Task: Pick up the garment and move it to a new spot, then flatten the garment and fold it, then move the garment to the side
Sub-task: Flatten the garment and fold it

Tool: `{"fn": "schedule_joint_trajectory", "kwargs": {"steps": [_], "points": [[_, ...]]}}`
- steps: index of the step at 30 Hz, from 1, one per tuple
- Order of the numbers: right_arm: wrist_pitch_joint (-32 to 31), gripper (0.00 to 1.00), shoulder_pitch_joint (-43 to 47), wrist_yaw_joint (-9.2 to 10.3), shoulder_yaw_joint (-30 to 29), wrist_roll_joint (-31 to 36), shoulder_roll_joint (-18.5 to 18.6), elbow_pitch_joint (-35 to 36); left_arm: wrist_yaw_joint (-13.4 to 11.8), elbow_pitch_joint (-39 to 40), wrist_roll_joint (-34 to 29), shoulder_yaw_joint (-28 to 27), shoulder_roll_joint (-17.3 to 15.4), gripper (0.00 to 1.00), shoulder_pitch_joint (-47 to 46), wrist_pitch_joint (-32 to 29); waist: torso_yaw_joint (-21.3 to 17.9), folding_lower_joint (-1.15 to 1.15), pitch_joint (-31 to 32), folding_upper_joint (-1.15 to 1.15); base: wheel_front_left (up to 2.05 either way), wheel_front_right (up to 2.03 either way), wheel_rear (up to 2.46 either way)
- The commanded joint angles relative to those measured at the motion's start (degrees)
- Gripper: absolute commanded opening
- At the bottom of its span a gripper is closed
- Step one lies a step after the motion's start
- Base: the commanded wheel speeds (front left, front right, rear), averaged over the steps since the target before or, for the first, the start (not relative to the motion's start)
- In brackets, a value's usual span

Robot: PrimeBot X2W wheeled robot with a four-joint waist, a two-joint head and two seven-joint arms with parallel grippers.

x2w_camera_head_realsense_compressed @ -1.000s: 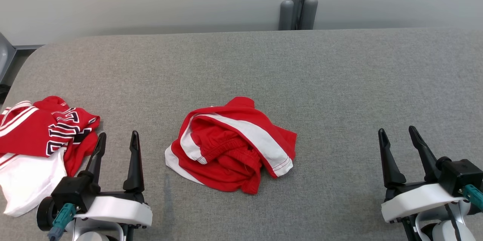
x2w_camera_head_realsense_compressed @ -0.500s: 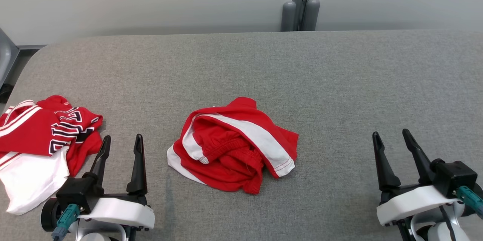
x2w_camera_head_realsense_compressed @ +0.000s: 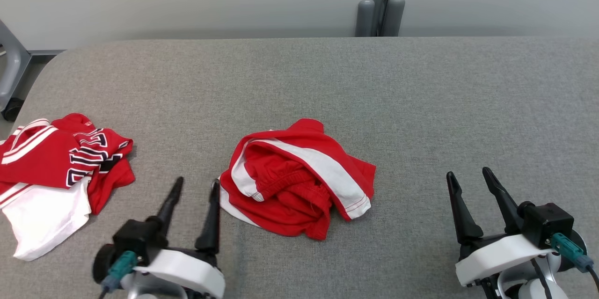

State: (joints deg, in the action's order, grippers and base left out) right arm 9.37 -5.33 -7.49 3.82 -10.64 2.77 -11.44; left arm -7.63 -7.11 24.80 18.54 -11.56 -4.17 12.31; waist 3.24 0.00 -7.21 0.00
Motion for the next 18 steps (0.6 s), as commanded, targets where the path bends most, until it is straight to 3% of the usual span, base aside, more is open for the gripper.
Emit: {"fn": "schedule_joint_trajectory", "kwargs": {"steps": [1,10,18], "points": [[0.18,1.0,-0.29,-0.01,-0.07,-0.2,0.28,0.03,1.67,-0.81,0.82,1.84,0.79,1.0,-0.74,-1.71,-0.04,0.0,-0.11,0.0,0.0,0.0,0.0],[0.29,1.0,-1.06,-0.01,0.75,-0.51,0.28,0.07,6.03,-7.01,3.73,6.27,3.7,1.0,-3.8,-7.33,-1.37,0.0,-0.98,0.0,0.0,0.0,0.0],[0.55,1.0,-1.06,-0.01,0.69,-0.76,0.28,-0.25,6.1,-12.73,5.25,5.16,4.18,1.0,-6.94,-6.93,-2.82,0.0,-1.92,0.0,0.0,0.0,0.0]]}}
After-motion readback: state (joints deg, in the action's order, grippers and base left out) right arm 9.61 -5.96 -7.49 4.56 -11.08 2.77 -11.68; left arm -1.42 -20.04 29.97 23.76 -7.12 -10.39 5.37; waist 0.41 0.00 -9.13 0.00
